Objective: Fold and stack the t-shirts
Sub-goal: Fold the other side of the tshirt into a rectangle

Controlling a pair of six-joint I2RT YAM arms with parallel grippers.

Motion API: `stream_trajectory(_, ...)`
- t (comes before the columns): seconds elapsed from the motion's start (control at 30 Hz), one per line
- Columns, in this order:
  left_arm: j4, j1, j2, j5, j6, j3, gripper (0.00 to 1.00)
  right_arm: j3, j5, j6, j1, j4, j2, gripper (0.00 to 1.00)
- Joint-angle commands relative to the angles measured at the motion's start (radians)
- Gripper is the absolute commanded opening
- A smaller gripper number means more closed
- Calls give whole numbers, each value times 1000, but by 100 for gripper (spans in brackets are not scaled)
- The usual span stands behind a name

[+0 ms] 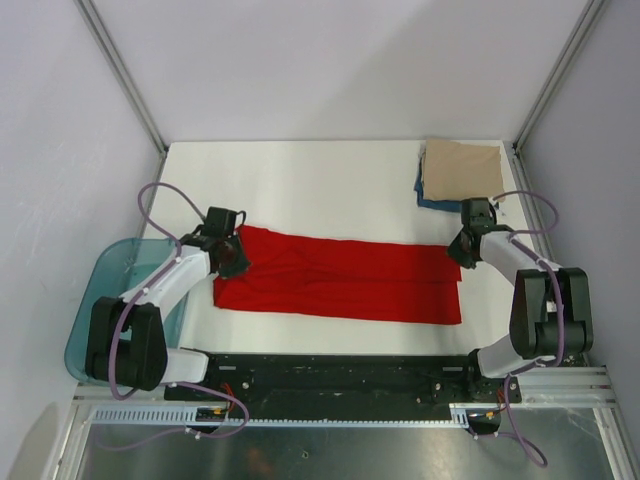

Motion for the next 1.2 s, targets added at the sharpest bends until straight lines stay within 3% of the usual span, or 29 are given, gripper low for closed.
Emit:
stream_trajectory(0.0, 11, 5, 15, -3, 1, 37, 0, -20, 6, 14, -56, -52, -87, 30)
stream_trajectory(0.23, 15, 5, 23, 9, 0, 43, 0, -122, -89, 17, -132, -5, -109, 32)
stream_trajectory(0.93, 17, 4, 21, 18, 4, 35, 0, -207, -148, 64, -140, 32, -126, 32)
stream_trajectory(1.07, 17, 4, 22, 19, 2, 39, 0, -209, -159, 75, -140, 44, -123, 28)
stream_trajectory(1.17, 17, 4, 22, 17, 4, 46, 0, -208, -165, 82, -141, 50, -125, 14)
